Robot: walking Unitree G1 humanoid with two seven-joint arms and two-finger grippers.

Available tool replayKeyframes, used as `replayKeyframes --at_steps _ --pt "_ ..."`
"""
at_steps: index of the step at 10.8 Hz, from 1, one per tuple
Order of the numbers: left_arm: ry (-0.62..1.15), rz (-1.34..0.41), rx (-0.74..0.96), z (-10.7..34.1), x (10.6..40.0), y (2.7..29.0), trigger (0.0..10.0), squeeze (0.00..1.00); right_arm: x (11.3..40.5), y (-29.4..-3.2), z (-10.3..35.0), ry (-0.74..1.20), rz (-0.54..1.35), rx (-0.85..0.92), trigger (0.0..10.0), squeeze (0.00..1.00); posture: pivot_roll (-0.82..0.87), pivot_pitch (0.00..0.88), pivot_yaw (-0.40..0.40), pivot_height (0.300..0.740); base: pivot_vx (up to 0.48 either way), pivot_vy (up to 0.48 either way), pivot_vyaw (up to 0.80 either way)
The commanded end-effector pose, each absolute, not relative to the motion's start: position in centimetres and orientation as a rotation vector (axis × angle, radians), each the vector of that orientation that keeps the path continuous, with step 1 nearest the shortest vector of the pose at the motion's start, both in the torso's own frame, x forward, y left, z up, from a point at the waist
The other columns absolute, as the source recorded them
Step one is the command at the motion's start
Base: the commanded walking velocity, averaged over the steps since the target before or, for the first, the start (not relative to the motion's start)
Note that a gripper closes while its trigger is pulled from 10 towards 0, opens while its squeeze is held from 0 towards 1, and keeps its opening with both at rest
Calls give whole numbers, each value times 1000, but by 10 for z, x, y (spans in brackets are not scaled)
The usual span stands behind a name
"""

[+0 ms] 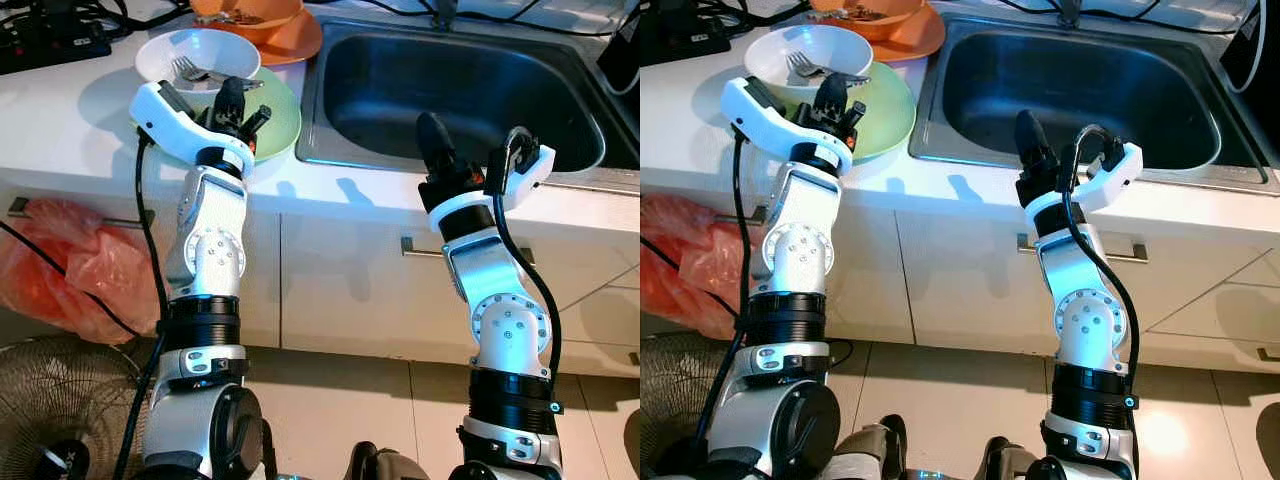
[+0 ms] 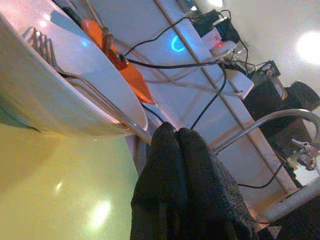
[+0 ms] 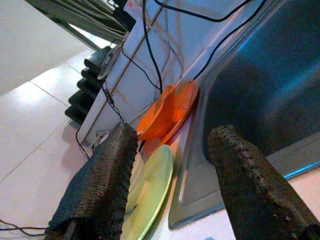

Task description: Kitchen organization

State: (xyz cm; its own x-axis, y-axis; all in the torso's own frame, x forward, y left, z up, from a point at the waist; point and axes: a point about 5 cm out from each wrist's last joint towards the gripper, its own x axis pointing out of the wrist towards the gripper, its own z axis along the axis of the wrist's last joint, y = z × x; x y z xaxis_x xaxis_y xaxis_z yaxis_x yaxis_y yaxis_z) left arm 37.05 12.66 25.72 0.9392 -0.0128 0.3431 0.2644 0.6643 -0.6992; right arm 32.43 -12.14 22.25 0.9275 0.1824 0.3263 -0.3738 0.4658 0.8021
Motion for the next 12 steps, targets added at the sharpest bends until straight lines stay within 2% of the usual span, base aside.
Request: replayKeyframes --at_steps 1,2,3,7,8,9,12 --pt "-344 -237 -781 267 366 112 10000 0 324 -124 225 -220 332 1041 10000 0 86 166 -65 740 0 0 0" --pt "-365 -259 -549 266 359 101 10000 0 324 -124 225 -219 330 1040 10000 0 84 170 -64 740 0 0 0" --pt "-404 -252 -386 270 357 100 10000 1000 324 -124 225 -220 328 1041 10000 0 85 172 -64 740 0 0 0" --pt "-526 -213 63 291 352 112 10000 1000 325 -124 224 -222 321 1056 10000 0 93 172 -57 740 0 0 0" --pt "-539 -209 331 288 352 111 10000 1000 325 -124 224 -223 319 1059 10000 0 94 172 -56 740 0 0 0" --pt "-563 -229 524 288 350 109 10000 1000 325 -125 224 -224 319 1061 10000 0 95 172 -54 740 0 0 0" --pt "-548 -232 808 276 353 114 10000 1000 325 -124 224 -226 322 1069 10000 0 97 170 -51 740 0 0 0"
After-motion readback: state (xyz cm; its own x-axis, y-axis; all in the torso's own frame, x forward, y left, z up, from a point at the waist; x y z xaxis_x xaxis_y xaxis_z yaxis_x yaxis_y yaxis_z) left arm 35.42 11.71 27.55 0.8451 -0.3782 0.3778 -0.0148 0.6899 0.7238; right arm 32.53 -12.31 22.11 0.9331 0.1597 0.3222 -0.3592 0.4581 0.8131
